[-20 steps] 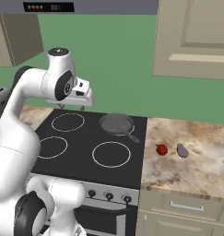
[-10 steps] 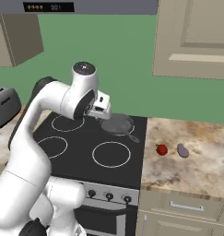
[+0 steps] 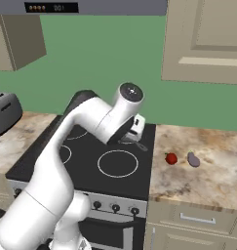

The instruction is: Put the eggplant and bell pepper in the pan. Then turn on the rear right burner and set the heat to medium.

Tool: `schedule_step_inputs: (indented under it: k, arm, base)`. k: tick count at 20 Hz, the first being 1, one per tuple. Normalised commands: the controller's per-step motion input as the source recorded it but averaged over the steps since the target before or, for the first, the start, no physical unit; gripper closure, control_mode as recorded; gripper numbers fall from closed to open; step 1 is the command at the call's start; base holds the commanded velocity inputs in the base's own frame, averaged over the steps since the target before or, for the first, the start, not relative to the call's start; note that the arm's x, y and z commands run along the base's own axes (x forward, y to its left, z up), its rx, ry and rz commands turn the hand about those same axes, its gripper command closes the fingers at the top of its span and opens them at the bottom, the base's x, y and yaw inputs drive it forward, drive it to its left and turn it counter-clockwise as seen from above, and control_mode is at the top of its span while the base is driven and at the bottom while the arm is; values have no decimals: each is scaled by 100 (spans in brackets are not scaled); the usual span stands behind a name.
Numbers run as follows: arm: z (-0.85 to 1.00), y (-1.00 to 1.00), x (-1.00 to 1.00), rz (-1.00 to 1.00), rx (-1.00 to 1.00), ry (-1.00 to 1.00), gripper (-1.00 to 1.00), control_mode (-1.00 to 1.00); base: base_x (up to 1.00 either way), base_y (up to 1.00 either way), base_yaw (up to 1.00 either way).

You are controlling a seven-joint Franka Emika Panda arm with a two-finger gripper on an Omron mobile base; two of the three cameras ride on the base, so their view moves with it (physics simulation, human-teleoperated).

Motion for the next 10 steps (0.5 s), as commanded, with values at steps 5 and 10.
schedule_step_inputs:
  k: [5,10]
  arm:
    - [-5,-72,0,-6,16,0,-100,-100]
    - [-21,-55,0,-4,4,0,-100,-100]
  base:
    - [0,0,0]
    - [0,0,0]
